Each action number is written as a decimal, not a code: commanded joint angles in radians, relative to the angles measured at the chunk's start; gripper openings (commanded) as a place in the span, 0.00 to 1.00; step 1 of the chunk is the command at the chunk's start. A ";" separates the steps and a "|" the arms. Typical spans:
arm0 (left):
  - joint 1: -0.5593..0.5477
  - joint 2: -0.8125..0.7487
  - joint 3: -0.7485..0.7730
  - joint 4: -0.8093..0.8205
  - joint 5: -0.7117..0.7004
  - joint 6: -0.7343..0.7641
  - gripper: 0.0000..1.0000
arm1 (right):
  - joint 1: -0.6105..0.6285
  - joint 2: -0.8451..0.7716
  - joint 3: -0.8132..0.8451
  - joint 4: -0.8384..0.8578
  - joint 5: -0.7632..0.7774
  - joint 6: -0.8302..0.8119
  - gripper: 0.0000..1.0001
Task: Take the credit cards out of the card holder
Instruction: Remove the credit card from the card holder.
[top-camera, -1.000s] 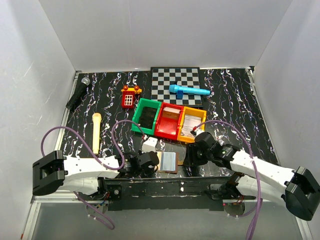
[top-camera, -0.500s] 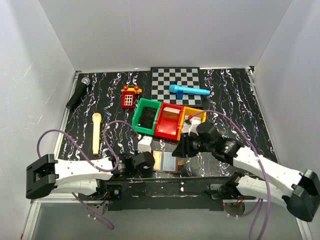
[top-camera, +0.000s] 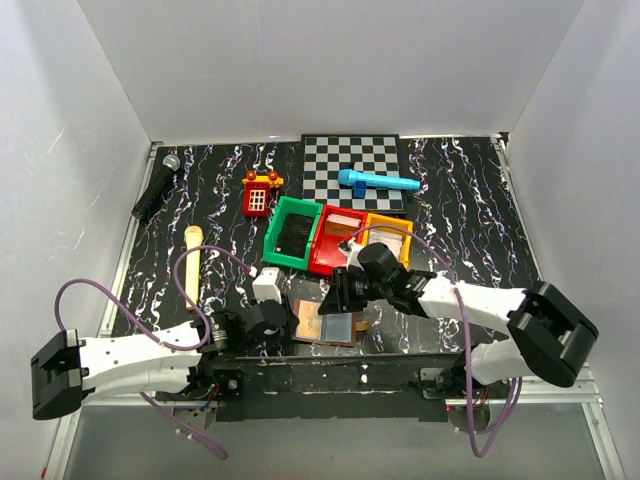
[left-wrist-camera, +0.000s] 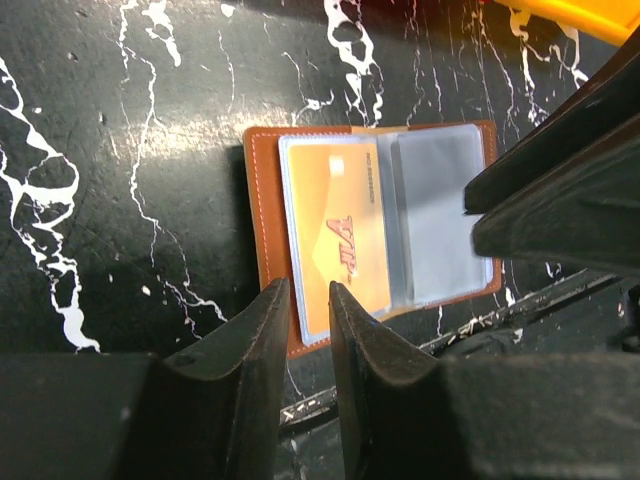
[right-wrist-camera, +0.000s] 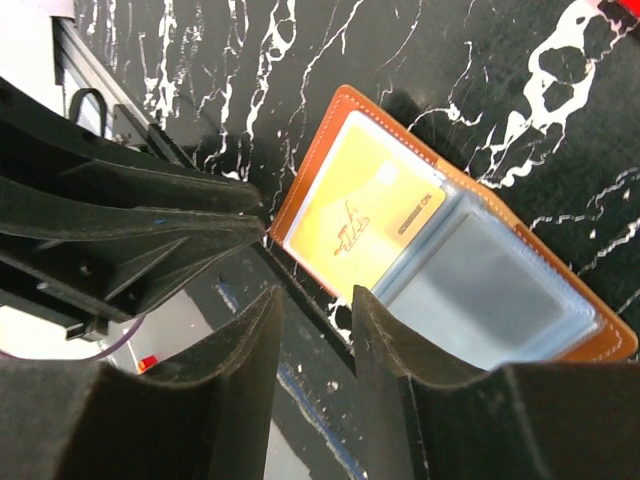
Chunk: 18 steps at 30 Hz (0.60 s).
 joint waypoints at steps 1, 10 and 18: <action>0.050 0.027 -0.007 0.070 0.039 0.022 0.22 | 0.021 0.080 -0.007 0.146 0.019 0.031 0.45; 0.079 0.078 -0.017 0.153 0.092 0.042 0.23 | 0.031 0.159 -0.059 0.222 0.030 0.074 0.48; 0.084 0.162 -0.005 0.161 0.110 0.048 0.20 | 0.031 0.165 -0.099 0.235 0.043 0.085 0.48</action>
